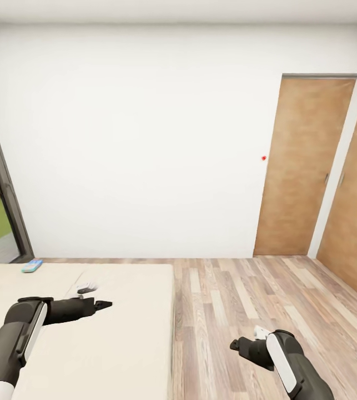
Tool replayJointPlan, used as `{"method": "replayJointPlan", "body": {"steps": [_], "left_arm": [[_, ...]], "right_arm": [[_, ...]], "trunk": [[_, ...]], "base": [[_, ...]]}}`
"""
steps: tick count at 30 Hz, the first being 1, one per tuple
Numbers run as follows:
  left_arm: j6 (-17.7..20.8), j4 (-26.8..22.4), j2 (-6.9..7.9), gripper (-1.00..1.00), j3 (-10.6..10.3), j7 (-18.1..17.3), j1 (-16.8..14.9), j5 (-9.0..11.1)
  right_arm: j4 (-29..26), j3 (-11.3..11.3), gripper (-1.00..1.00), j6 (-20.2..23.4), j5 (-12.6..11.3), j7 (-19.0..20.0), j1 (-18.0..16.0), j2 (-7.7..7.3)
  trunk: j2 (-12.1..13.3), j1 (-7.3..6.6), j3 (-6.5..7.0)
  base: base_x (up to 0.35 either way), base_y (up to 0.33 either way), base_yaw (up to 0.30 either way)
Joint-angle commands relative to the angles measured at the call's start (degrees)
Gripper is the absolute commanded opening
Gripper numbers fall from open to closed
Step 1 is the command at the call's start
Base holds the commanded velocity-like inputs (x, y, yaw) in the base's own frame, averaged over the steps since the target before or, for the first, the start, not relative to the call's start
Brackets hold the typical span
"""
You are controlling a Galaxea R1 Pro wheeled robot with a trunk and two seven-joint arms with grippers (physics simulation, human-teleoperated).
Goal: Put all the toys in the child's room - the three board games (two on the bed and one on the table), the two jigsaw puzzles on the table, and the tennis ball on the table - inside the toy box on the table in the child's room.
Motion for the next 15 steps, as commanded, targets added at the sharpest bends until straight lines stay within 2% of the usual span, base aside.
{"method": "replayJointPlan", "body": {"steps": [1,15], "left_arm": [[0.22,0.0,-0.02,1.0,0.1,-0.39,-0.04,-0.48],[0.18,0.0,-0.02,1.0,0.11,0.18,-0.04,-0.52]], "right_arm": [[-0.07,-0.02,1.0,0.19,-0.62,-0.55,-0.01,0.0],[-0.07,-0.05,1.0,0.17,-0.62,-0.5,-0.01,0.0]], "trunk": [[-0.06,0.03,-0.06],[-0.06,0.03,-0.14]], "base": [[0.0,0.098,0.148],[0.0,0.02,0.031]]}}
